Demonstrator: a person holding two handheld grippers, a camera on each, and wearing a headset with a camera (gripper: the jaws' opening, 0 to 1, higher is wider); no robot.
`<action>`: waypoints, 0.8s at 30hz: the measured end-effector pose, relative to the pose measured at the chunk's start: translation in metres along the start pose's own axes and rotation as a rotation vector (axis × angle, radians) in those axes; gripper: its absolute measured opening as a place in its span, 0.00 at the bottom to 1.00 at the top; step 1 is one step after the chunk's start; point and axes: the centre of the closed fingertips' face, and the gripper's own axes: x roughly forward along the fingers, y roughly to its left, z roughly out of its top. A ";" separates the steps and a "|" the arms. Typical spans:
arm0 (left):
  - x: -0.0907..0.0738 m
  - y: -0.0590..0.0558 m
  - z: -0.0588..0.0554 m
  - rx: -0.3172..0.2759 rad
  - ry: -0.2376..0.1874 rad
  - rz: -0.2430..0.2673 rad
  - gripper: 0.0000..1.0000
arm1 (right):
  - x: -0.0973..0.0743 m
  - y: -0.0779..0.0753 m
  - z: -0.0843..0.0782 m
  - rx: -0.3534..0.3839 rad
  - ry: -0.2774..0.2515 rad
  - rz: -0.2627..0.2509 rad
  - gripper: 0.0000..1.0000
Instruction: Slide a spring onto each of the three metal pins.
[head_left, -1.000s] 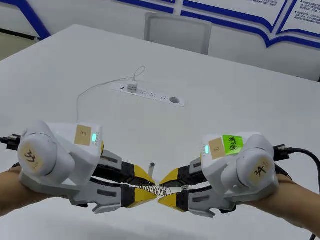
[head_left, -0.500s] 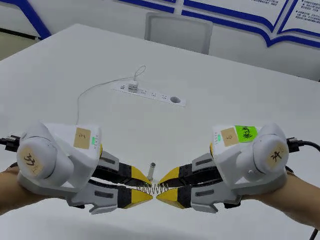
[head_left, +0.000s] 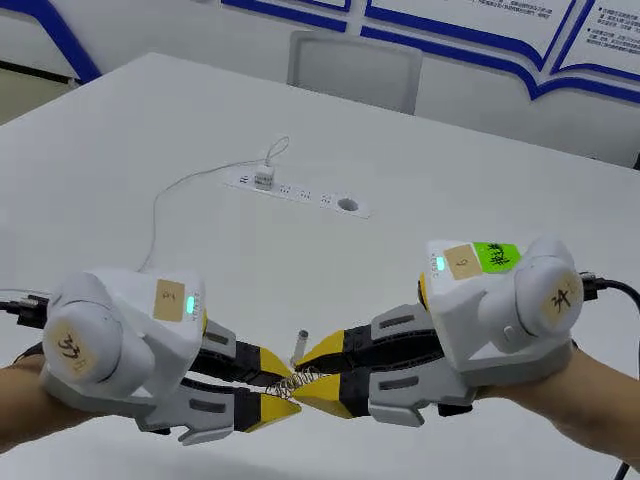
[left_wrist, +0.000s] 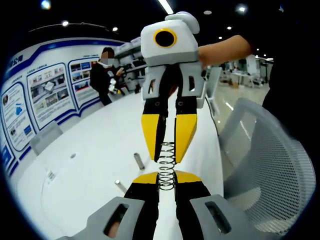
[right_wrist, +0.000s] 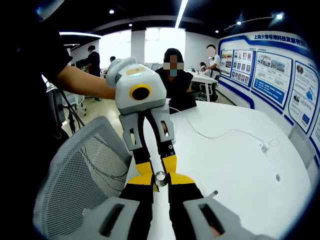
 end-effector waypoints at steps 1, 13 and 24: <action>0.000 0.001 0.001 -0.006 -0.006 0.004 0.10 | 0.000 0.000 0.003 0.010 -0.013 -0.001 0.11; -0.002 0.003 0.001 -0.097 -0.034 0.010 0.11 | 0.007 -0.002 0.011 0.059 -0.047 -0.019 0.10; -0.005 0.008 -0.005 -0.168 -0.035 0.040 0.21 | 0.009 -0.009 0.013 0.059 -0.040 -0.030 0.10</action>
